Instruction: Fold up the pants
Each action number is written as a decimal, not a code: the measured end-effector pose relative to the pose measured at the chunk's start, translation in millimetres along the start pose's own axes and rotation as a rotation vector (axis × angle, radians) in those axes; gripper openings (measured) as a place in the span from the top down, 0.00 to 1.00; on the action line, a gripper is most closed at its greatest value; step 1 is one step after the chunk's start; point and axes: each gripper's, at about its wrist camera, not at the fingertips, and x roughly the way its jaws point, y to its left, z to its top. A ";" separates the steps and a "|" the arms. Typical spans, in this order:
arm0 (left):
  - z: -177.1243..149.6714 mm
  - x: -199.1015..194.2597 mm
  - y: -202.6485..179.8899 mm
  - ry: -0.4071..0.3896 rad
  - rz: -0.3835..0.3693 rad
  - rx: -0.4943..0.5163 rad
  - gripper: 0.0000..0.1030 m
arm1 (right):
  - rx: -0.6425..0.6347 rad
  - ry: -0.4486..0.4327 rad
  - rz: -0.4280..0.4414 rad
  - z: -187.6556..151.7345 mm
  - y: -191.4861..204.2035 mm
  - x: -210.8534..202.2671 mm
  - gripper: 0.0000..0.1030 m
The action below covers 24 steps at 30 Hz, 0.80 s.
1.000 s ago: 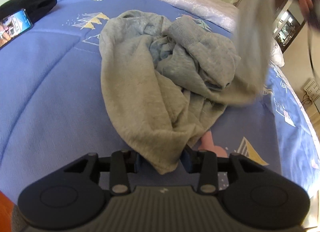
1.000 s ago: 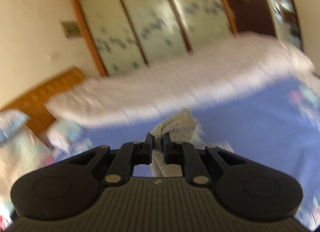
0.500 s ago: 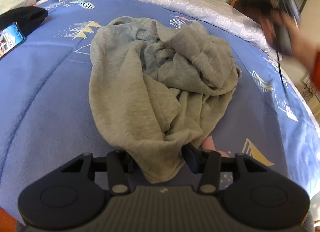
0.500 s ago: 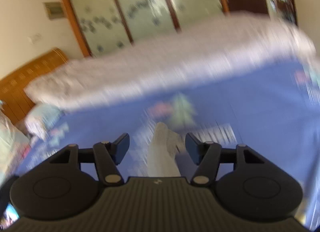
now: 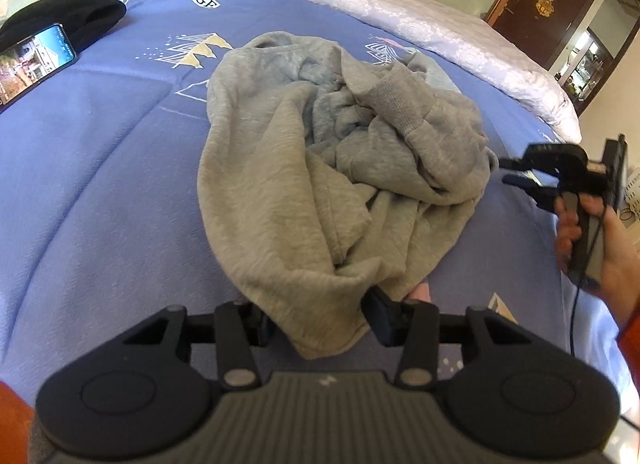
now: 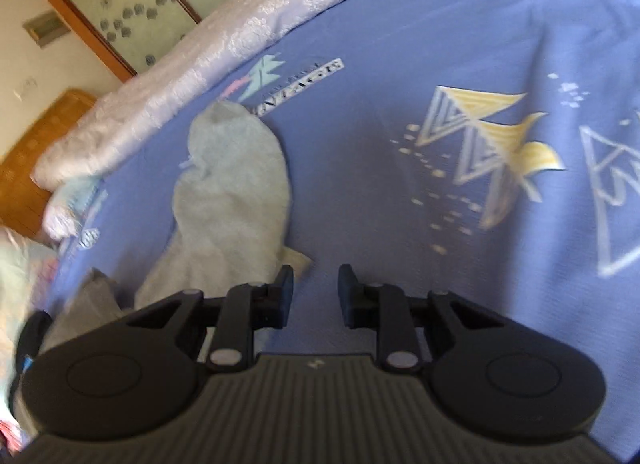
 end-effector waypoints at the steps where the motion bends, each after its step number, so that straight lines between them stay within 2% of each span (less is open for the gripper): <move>1: 0.0 -0.4 0.7 0.002 0.001 0.000 0.59 | 0.021 0.006 0.009 1.7 1.5 5.5 0.73; 4: 1.1 0.0 1.3 0.003 0.000 0.005 0.59 | 0.072 0.030 0.023 1.0 2.0 18.6 0.76; 6: 2.2 1.4 0.6 0.003 0.000 0.007 0.62 | 0.071 0.019 0.006 -0.6 7.6 20.9 0.92; 8: 3.6 3.3 0.3 0.006 -0.001 0.008 0.72 | 0.085 0.014 0.001 1.0 6.1 20.7 0.95; 10: 4.6 3.0 0.7 0.008 -0.005 -0.001 0.75 | 0.094 -0.021 0.007 4.8 4.0 12.0 0.95; 13: 5.8 0.3 -0.8 0.004 -0.020 -0.008 0.76 | 0.134 -0.091 0.030 9.0 -12.5 -24.7 0.96; 17: 3.9 -4.5 -14.5 0.000 -0.063 0.022 0.76 | 0.187 -0.213 0.053 16.3 -48.3 -94.9 0.96; 24: -12.9 1.2 -64.9 0.022 -0.162 0.157 0.76 | 0.241 -0.465 -0.073 4.8 -124.7 -223.7 0.96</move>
